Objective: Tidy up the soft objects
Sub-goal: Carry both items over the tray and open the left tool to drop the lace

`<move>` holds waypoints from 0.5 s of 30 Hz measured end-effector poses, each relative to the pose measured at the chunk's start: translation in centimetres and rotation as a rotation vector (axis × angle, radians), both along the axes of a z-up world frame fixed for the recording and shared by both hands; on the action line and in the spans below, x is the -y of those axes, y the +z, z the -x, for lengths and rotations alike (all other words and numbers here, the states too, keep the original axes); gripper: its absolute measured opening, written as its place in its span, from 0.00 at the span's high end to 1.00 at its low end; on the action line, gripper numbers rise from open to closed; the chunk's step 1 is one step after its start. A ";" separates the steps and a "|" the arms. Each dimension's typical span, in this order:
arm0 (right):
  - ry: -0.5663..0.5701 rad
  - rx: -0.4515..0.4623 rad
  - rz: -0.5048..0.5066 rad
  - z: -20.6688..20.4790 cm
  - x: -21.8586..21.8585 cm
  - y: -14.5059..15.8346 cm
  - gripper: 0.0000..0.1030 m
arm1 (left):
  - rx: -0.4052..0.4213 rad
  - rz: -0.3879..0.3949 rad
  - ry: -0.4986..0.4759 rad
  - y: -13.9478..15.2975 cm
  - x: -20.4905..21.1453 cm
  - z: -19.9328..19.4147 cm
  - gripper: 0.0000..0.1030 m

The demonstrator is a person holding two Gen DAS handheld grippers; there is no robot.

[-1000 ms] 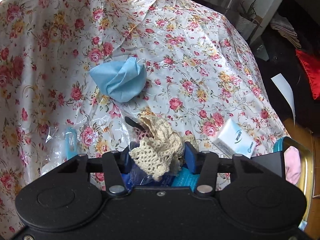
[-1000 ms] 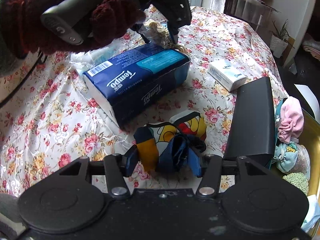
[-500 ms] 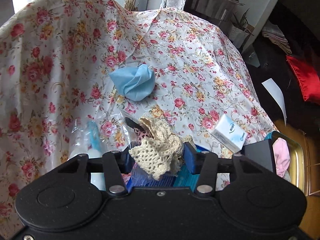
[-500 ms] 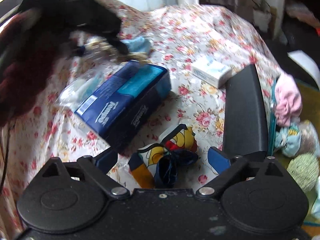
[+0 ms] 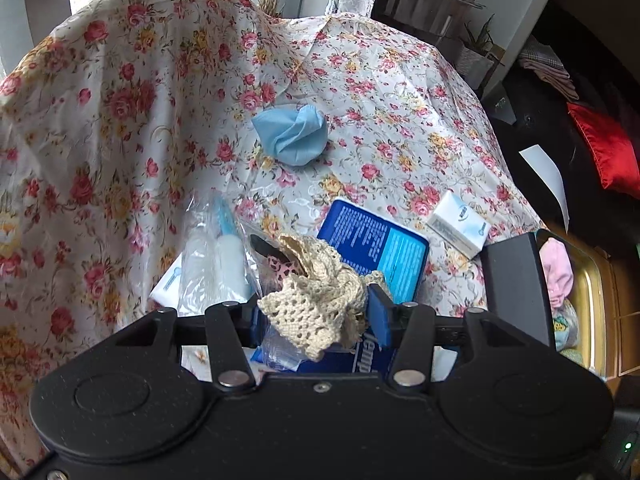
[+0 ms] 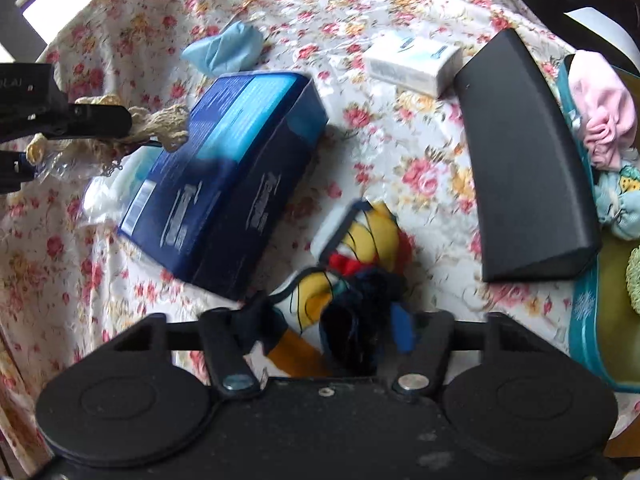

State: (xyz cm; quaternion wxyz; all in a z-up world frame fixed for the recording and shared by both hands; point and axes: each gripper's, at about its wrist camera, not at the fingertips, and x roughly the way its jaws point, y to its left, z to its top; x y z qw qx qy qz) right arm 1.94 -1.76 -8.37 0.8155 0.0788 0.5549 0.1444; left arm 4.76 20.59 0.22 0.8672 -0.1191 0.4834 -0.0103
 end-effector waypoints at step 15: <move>-0.068 0.009 -0.079 7.5 4.4 3.2 0.53 | -0.030 0.021 -0.117 0.4 4.6 3.2 0.53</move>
